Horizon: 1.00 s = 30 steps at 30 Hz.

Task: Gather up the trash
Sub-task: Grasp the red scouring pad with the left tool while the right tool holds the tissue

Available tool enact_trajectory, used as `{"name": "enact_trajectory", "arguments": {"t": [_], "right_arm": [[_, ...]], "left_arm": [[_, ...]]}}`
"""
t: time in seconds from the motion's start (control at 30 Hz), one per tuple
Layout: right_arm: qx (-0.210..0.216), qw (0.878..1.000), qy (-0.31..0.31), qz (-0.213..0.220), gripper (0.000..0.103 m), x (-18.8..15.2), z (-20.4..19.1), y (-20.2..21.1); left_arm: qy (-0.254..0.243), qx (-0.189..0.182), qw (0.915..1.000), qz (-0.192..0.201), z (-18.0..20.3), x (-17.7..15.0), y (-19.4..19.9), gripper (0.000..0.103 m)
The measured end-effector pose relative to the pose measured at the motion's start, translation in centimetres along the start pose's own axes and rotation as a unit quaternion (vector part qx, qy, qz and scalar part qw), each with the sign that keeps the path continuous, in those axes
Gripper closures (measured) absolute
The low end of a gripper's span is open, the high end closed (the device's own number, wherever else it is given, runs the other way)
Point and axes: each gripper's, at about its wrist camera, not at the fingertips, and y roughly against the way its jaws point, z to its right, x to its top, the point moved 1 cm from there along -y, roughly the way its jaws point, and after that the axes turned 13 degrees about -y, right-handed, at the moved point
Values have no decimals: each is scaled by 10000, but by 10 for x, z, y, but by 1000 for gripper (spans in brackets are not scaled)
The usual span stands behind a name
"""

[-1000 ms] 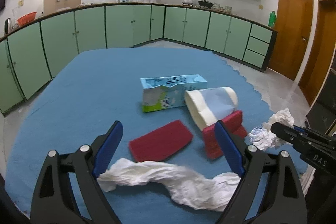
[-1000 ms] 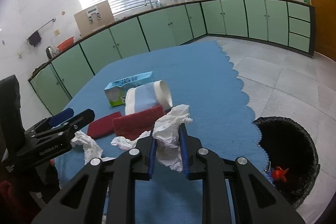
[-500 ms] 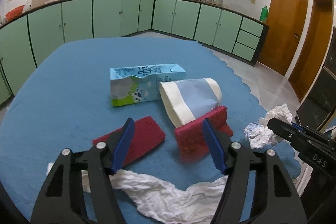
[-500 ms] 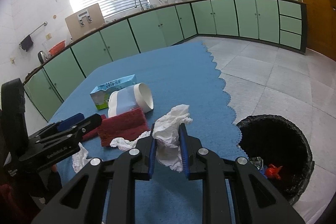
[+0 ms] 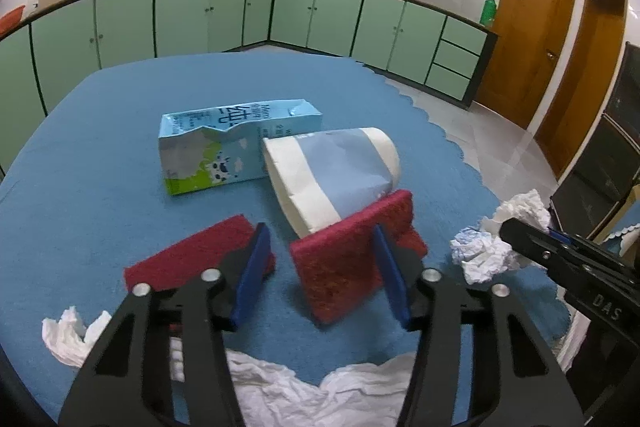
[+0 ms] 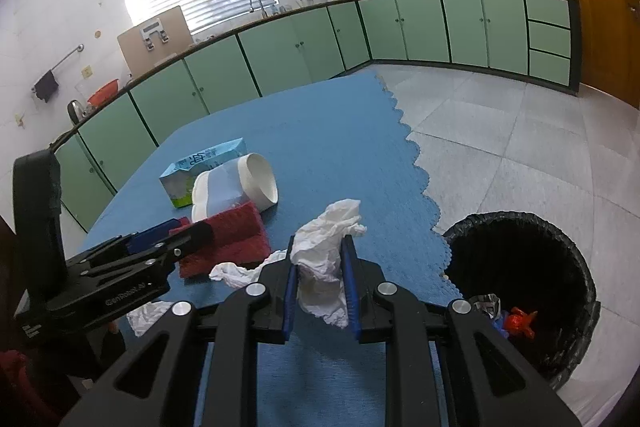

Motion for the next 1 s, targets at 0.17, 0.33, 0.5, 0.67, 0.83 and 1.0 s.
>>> {"name": "enact_trajectory", "arguments": {"t": [0.17, 0.33, 0.5, 0.67, 0.83, 1.0], "right_arm": [[-1, 10000, -36, 2, 83, 0, 3, 0], [-14, 9999, -106, 36, 83, 2, 7, 2], [-2, 9999, -136, 83, 83, 4, 8, 6], [11, 9998, -107, 172, 83, 7, 7, 13], [17, 9995, -103, 297, 83, 12, 7, 23], [20, 9991, -102, 411, 83, 18, 7, 31]], "left_arm": [[28, -127, 9999, -20, 3, -2, 0, 64], [63, -151, 9999, 6, 4, -3, 6, 67], [32, -202, 9997, 149, 6, 1, 16, 81], [-17, -286, 9992, 288, 12, 6, 24, 85], [-44, -364, 9984, 422, 14, 10, 33, 89], [-114, -430, 9974, 564, 19, 16, 40, 90]]}}
